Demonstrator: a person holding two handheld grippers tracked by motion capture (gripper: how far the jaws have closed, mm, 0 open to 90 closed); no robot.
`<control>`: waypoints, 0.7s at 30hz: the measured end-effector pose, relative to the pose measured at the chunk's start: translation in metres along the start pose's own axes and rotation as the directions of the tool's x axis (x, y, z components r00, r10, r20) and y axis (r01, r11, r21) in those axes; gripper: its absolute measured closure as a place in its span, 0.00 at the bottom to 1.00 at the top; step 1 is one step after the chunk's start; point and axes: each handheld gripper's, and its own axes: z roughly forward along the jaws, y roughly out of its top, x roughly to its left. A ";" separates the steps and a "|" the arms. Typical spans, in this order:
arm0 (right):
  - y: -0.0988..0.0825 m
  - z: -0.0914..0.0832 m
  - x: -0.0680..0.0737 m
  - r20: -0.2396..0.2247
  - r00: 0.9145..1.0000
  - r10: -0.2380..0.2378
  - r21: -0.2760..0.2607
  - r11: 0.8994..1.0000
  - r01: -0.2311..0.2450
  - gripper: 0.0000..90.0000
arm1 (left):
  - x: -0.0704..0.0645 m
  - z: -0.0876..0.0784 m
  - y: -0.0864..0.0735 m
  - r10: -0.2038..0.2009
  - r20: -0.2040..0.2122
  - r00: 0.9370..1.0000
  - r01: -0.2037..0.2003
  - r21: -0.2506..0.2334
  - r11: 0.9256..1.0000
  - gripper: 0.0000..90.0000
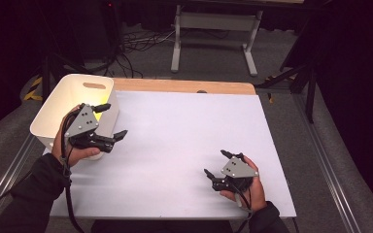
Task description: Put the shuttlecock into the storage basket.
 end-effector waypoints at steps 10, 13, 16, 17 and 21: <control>0.000 0.000 0.001 -0.004 1.000 -0.008 0.002 1.000 0.008 0.21 | -0.010 0.002 -0.005 -0.004 0.015 1.000 0.004 -0.011 1.000 0.09; 0.000 0.001 0.002 -0.006 1.000 -0.002 0.002 1.000 0.002 0.21 | -0.012 0.002 -0.006 -0.003 0.019 1.000 0.003 -0.014 1.000 0.09; 0.000 0.001 0.002 -0.008 1.000 -0.003 0.001 1.000 0.003 0.21 | -0.014 0.002 -0.006 0.000 0.019 1.000 0.000 -0.018 1.000 0.09; 0.000 0.000 0.001 -0.011 1.000 -0.002 -0.001 1.000 0.002 0.21 | -0.015 0.002 -0.006 -0.001 0.019 1.000 0.002 -0.022 1.000 0.09; 0.000 0.000 0.002 -0.010 1.000 -0.009 -0.001 1.000 0.009 0.21 | -0.018 0.002 -0.007 0.004 0.020 1.000 -0.003 -0.025 1.000 0.09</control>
